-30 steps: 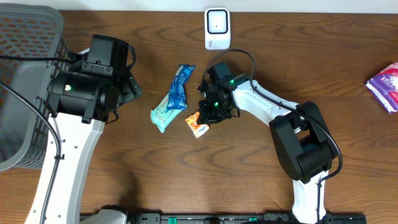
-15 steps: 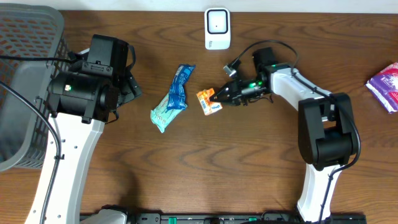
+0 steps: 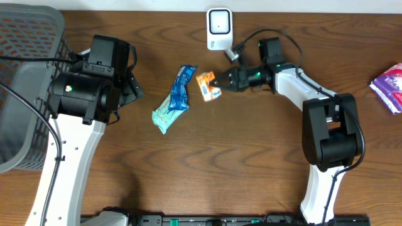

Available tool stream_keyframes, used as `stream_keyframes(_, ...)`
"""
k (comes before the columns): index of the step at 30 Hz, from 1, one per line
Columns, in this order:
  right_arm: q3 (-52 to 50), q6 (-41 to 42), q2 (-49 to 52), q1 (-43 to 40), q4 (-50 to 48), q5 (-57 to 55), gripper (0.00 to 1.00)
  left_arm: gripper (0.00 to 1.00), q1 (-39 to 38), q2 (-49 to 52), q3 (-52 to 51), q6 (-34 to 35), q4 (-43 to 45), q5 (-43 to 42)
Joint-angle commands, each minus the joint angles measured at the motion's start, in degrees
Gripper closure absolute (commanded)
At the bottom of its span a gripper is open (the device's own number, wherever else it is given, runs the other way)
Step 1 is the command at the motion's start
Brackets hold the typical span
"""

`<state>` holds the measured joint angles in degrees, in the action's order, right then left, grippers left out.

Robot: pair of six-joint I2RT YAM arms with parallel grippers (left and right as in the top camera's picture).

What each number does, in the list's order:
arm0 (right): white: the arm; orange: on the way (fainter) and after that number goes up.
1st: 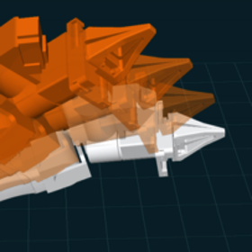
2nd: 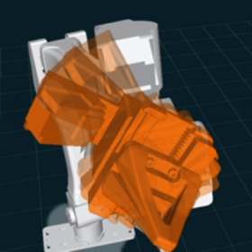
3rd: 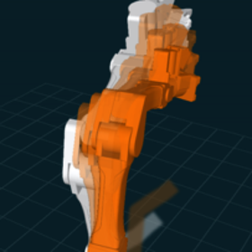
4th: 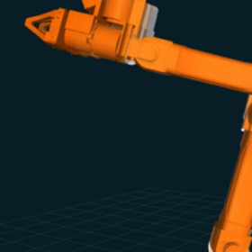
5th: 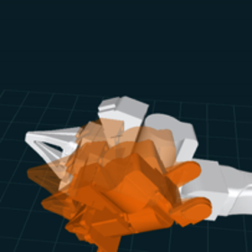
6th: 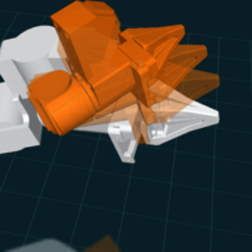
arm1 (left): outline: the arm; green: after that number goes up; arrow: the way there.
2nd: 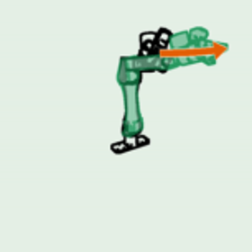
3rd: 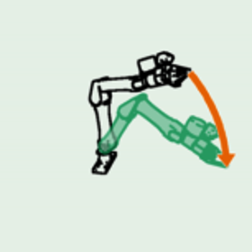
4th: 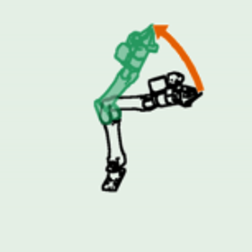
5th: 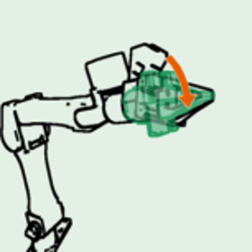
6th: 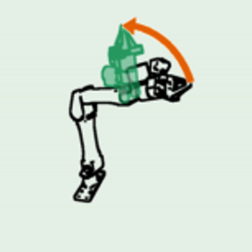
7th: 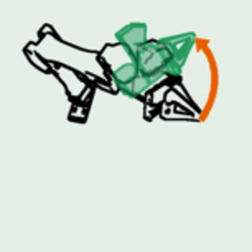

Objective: Scan the item barcode
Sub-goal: 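Lift the Kleenex pack and hold it in front of the scanner, then carry the Kleenex pack to the far right and release it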

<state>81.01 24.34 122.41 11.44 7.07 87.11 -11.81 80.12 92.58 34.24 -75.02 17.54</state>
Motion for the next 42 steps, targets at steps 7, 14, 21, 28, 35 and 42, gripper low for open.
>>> stream_keyframes(7, 0.94, 24.98, 0.15, -5.07, -20.59, 2.36, 0.99, 0.02, 0.17, 0.15, 0.44, -0.59, -0.2, 1.16)
stream_keyframes(14, 0.94, 24.92, 0.15, -4.31, -20.59, 2.36, 0.99, 0.02, 0.17, 0.15, 0.44, -0.59, -0.2, 1.16)
stream_keyframes(21, 0.94, 26.27, 0.15, -4.22, -20.59, 0.37, 0.99, 0.02, 0.17, 0.15, 0.44, -0.59, -0.2, 1.16)
stream_keyframes(28, 0.96, 28.89, 0.15, -4.92, -21.73, -13.46, 0.99, 0.02, 0.17, 0.15, 0.44, -0.59, -0.2, 1.16)
stream_keyframes(35, 4.0, 24.96, -1.55, -5.14, -28.83, -25.22, 0.99, 0.02, 0.17, 0.15, 0.44, -0.59, -0.2, 1.16)
stream_keyframes(42, 13.38, 4.59, -4.76, -1.33, 1.55, -62.4, 0.99, 0.02, 0.17, 0.15, 0.44, -0.59, -0.2, 1.16)
